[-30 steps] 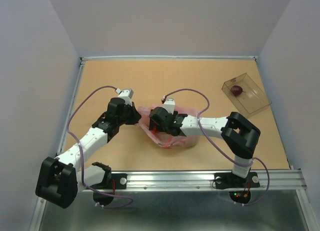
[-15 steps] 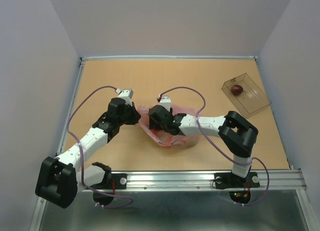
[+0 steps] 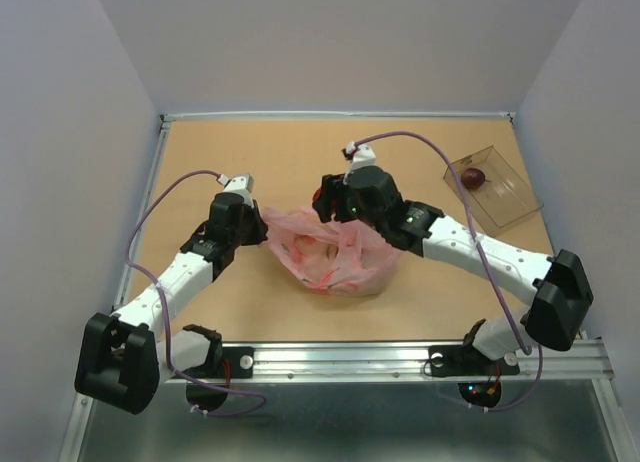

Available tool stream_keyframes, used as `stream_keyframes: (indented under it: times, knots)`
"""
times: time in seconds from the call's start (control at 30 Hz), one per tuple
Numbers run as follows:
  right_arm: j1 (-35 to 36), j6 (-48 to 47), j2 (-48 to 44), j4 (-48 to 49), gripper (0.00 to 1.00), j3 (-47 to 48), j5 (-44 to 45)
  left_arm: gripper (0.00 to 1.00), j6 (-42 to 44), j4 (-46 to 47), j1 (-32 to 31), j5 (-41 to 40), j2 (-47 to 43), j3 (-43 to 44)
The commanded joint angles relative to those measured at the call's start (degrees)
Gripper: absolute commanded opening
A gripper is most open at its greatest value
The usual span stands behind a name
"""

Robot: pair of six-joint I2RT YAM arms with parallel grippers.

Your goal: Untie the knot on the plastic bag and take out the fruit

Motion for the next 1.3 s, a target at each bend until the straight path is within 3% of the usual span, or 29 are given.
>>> stream_keyframes:
  times: [0.0,0.17,0.4,0.67,0.8,0.87,0.93,0.97,1.07,1.1,1.13,1.27]
  knots:
    - [-9.21,-4.22,-2.05,-2.80,0.10,3.22,1.45,0.00,0.79,0.82,0.13,-0.13,-0.77,2.13]
    - [-22.21,-4.14,-3.54,-3.77,0.10,3.58,5.58,0.00,0.61,1.17,0.21,-0.04,-1.30,1.87]
    - [-47.42,-0.98,2.15,-3.77,0.11,5.15,6.56,0.00,0.44,1.70,0.13,1.89,-1.22,1.60]
    - [-58.96,3.33,14.81,-3.68,0.12,11.83,6.99,0.00,0.52,2.40,0.21,4.44,-0.25,1.69]
    - [-61.78,5.62,19.83,-3.68,0.20,15.52,8.04,0.00,0.61,2.76,0.21,5.15,-0.07,1.69]
    - [-61.96,5.71,21.67,-3.68,0.25,17.63,9.80,0.00,0.87,2.76,0.13,5.41,0.11,1.78]
    - [-62.31,5.88,23.96,-3.68,0.38,18.78,10.76,0.00,0.87,2.76,0.21,5.41,0.19,1.69]
    - [-62.49,6.32,24.49,-3.60,0.55,19.13,11.29,0.00,0.87,2.84,0.21,5.32,0.11,1.78]
    - [-62.49,7.02,25.46,-3.68,0.82,18.96,12.44,0.00,1.05,2.67,0.13,5.15,0.02,1.69]
    - [-62.49,7.11,25.37,-3.68,0.95,18.61,12.00,0.00,1.05,2.76,0.13,5.32,-0.07,1.69]
    - [-62.49,7.11,25.02,-3.68,1.00,18.26,10.78,0.00,0.96,2.76,0.21,5.41,-0.07,1.69]
    - [-62.40,5.71,22.13,-3.68,1.00,15.63,8.31,0.00,1.14,3.02,0.13,6.02,-0.07,1.69]
